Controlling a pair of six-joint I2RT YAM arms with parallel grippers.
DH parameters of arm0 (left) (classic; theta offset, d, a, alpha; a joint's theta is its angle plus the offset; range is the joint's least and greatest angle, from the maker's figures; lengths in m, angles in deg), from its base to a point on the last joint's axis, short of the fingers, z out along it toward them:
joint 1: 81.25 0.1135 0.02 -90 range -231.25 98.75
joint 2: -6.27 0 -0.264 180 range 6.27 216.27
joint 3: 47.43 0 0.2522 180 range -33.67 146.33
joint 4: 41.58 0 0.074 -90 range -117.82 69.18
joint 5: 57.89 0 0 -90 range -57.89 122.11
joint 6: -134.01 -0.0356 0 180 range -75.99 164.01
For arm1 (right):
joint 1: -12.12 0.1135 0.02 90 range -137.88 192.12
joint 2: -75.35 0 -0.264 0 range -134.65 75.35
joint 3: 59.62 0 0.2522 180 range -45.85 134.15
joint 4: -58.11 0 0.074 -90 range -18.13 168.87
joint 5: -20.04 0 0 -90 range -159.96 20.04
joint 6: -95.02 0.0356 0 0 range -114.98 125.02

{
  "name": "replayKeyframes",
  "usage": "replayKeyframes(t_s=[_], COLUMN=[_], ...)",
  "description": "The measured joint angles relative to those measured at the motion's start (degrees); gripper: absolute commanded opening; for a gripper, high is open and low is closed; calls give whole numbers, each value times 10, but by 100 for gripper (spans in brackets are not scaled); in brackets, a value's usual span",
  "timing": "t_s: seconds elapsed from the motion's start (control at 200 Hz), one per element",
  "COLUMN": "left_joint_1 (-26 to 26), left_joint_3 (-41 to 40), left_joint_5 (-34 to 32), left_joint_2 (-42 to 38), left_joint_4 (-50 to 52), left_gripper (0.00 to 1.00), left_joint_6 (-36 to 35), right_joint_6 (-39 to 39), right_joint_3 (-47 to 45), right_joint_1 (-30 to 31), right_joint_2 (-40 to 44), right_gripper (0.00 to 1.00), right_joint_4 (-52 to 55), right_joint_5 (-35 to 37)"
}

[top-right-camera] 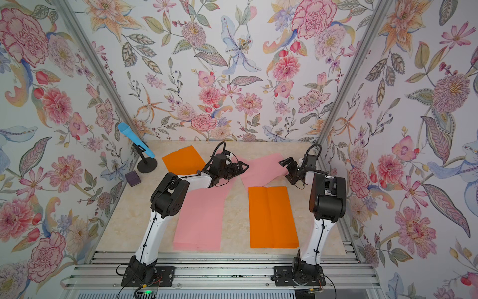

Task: Sort the scattered colored papers by color
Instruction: Pick up the colored paper from the center of the board.

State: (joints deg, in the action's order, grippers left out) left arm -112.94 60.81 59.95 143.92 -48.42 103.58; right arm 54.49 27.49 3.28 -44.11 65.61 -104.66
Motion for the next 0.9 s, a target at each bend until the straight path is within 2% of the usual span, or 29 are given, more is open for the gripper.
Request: replayKeyframes(t_s=[0.19, 0.545, 0.736, 0.831, 0.871, 0.896], left_joint_1=[6, 6, 6, 5, 6, 6], left_joint_3=[2, 2, 1, 0, -2, -3], left_joint_5=[8, 35, 37, 38, 40, 40], left_joint_2=[0, 0, 0, 0, 0, 0], left_joint_4=[0, -38, -48, -51, -52, -52], left_gripper=[100, 100, 100, 100, 100, 100], left_joint_6=[13, 48, 54, 54, 54, 54], right_joint_6=[15, 117, 140, 132, 123, 122], right_joint_3=[9, -35, -32, -28, -26, -25], right_joint_1=[9, 32, 55, 59, 59, 59], right_joint_2=[-12, -23, -26, -25, -25, -25], right_gripper=[100, 100, 100, 93, 88, 80], right_joint_4=[-21, -160, -170, -152, -139, -132], right_joint_5=[-7, -58, -61, -46, -38, -32])
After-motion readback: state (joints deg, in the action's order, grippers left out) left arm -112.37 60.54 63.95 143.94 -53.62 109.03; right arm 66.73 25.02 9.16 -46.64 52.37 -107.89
